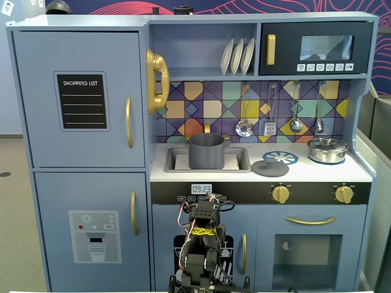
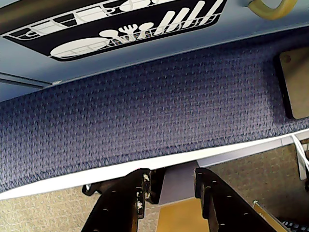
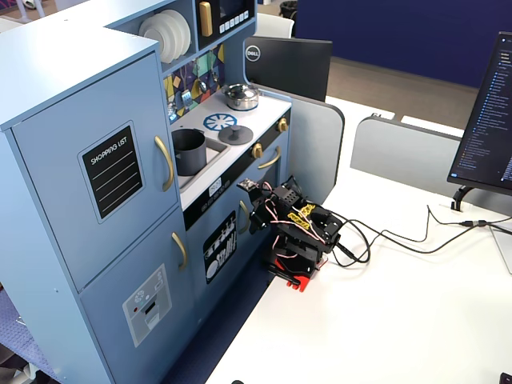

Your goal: Pick up the lid from the counter and put it on the gray recipient

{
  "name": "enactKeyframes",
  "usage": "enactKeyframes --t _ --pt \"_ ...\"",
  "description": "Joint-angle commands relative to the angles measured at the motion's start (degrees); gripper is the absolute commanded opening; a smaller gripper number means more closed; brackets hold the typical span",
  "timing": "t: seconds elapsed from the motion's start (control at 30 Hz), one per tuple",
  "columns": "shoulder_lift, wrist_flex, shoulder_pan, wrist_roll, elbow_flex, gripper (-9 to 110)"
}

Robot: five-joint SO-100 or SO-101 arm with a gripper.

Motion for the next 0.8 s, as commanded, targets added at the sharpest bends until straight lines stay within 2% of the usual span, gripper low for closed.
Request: enactKeyframes --t 0.0,0.17,0.33,0.53,0.7,0.77 --pt "-6.77 4.57 1.41 0.62 -11.87 0" --pt "-13.97 0.44 4.13 -2.90 -29.18 0" --pt "-17.84 -9.76 9.93 -3.78 -39.29 0" --pt "-17.31 -35.60 18.11 -2.99 -36.39 0" --pt "-16.96 -57.22 22.94 -3.96 -27.95 0" --pt "-18.02 -61.61 24.87 -4.13 -25.49 0"
